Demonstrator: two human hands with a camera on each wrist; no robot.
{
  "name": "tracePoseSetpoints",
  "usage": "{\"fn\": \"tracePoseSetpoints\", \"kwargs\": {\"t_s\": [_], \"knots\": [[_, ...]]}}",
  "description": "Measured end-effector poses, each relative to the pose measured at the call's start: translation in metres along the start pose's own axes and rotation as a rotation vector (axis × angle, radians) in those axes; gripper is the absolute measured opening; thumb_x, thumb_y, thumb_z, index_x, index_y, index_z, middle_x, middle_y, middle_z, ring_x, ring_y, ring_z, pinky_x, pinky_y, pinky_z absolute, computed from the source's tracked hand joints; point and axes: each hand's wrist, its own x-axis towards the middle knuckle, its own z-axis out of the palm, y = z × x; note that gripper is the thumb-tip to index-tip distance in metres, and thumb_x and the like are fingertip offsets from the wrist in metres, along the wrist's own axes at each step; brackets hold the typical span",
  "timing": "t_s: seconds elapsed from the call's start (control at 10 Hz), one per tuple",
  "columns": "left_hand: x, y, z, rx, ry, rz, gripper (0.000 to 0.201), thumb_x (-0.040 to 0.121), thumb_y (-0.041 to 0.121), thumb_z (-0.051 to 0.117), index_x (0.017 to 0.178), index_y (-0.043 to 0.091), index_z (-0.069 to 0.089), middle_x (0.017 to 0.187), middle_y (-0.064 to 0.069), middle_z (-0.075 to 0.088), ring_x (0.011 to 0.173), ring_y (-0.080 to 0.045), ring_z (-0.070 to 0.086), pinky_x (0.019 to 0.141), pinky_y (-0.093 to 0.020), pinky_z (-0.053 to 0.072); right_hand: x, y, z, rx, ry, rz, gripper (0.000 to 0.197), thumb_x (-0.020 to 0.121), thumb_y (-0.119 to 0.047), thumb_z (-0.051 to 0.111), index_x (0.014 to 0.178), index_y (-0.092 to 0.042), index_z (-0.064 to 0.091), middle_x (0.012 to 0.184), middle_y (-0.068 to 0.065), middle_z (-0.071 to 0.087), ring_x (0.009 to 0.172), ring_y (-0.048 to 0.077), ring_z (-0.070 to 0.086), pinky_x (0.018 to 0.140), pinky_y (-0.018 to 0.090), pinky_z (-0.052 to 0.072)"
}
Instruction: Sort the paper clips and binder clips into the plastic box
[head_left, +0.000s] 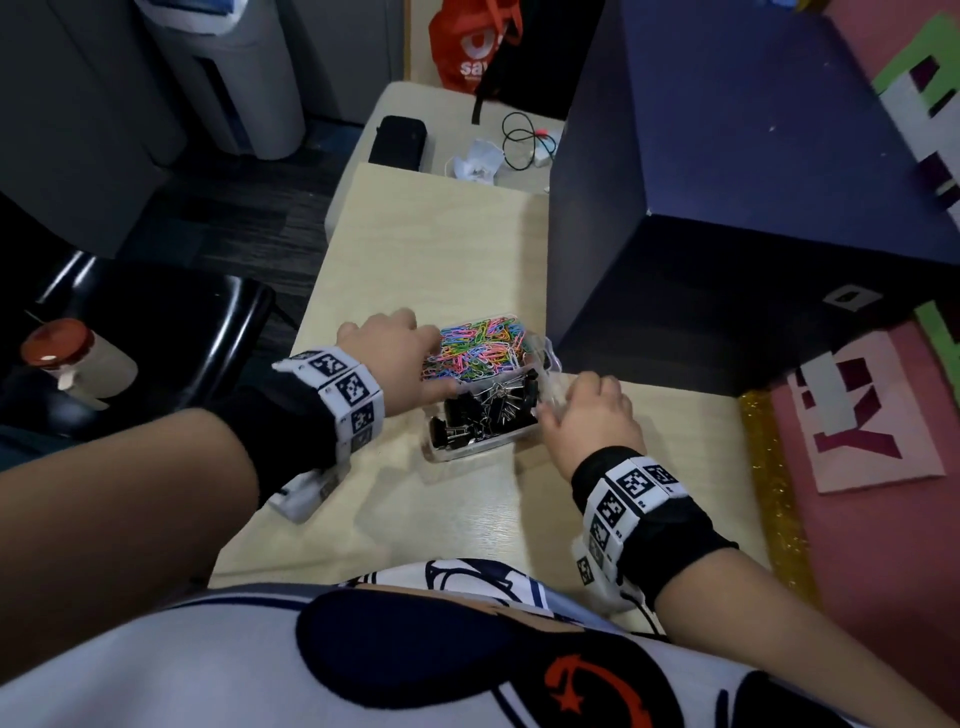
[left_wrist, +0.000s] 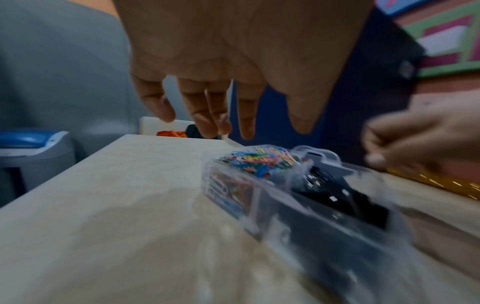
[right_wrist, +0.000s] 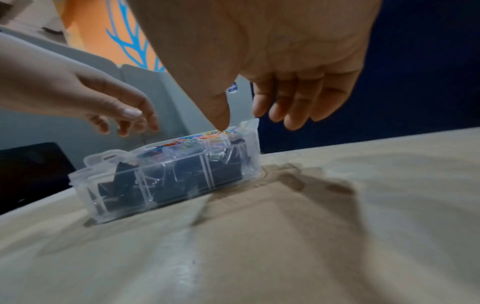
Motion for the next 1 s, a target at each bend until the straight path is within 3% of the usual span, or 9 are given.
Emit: {"fn": "tracePoseSetpoints", "kwargs": {"t_s": [0.1,0.2,0.3,0.4,0.5,0.7,1.0], "knots": [[0.022,0.001,-0.003,-0.075,-0.027,-0.018,0.058,0.089,0.058,0.046,0.138,0.028,0.039,0.142,-0.001,0.039,0.126,-0.026,0.044,0.099,-0.048,0.035,-0.002,0.003,-0.001,0.046,-0.263,0.076,0.050,0.096,-0.052,0.038,0.118,-0.009,0.051,0.117,0.015,0.060,0.107,0.032,0.057,0.085,0.036,0.045],[0.031,0.006,0.001,-0.055,-0.117,-0.023,0.055,0.095,0.050,0.039,0.140,0.019,0.031,0.138,-0.006,0.048,0.120,-0.029,0.051,0.097,-0.048,0.037,-0.009,-0.003,-0.004,0.096,-0.432,0.002,0.048,0.099,-0.048,0.033,0.123,-0.015,0.058,0.120,0.014,0.063,0.112,0.030,0.058,0.091,0.032,0.044],[0.032,0.009,0.003,0.054,-0.058,-0.013,0.043,0.098,0.045,0.034,0.128,0.015,0.043,0.114,-0.008,0.063,0.104,-0.030,0.059,0.087,-0.043,0.038,-0.012,-0.005,-0.002,0.125,-0.417,-0.018,0.044,0.100,-0.044,0.035,0.120,-0.013,0.060,0.118,0.014,0.064,0.111,0.031,0.058,0.093,0.033,0.045],[0.027,0.008,0.005,0.114,-0.124,0.025,0.034,0.100,0.036,0.033,0.114,0.012,0.052,0.102,-0.010,0.065,0.089,-0.029,0.059,0.075,-0.037,0.040,-0.008,0.000,0.000,0.063,-0.401,0.003,0.044,0.102,-0.037,0.033,0.117,-0.006,0.059,0.116,0.017,0.064,0.109,0.031,0.059,0.090,0.032,0.044],[0.022,0.008,0.010,0.148,-0.226,0.069,0.033,0.101,0.028,0.036,0.103,0.005,0.060,0.089,-0.011,0.065,0.080,-0.026,0.059,0.069,-0.034,0.045,0.000,0.007,0.001,0.000,-0.348,-0.003,0.042,0.101,-0.033,0.034,0.113,-0.003,0.060,0.111,0.017,0.066,0.104,0.032,0.061,0.085,0.032,0.046],[0.011,0.004,0.018,0.084,-0.245,0.066,0.036,0.100,0.028,0.037,0.099,0.004,0.064,0.085,-0.007,0.066,0.085,-0.026,0.062,0.080,-0.036,0.048,0.010,0.009,-0.003,0.016,-0.258,0.009,0.036,0.098,-0.030,0.037,0.108,-0.008,0.064,0.102,0.012,0.068,0.097,0.030,0.062,0.080,0.031,0.049],[0.014,-0.007,0.022,0.062,-0.238,0.032,0.042,0.100,0.036,0.033,0.104,0.007,0.063,0.099,-0.009,0.070,0.096,-0.027,0.062,0.081,-0.034,0.046,0.016,0.016,-0.012,0.038,-0.380,-0.017,0.041,0.099,-0.041,0.038,0.119,-0.011,0.057,0.114,0.011,0.064,0.106,0.028,0.059,0.087,0.033,0.046]]}}
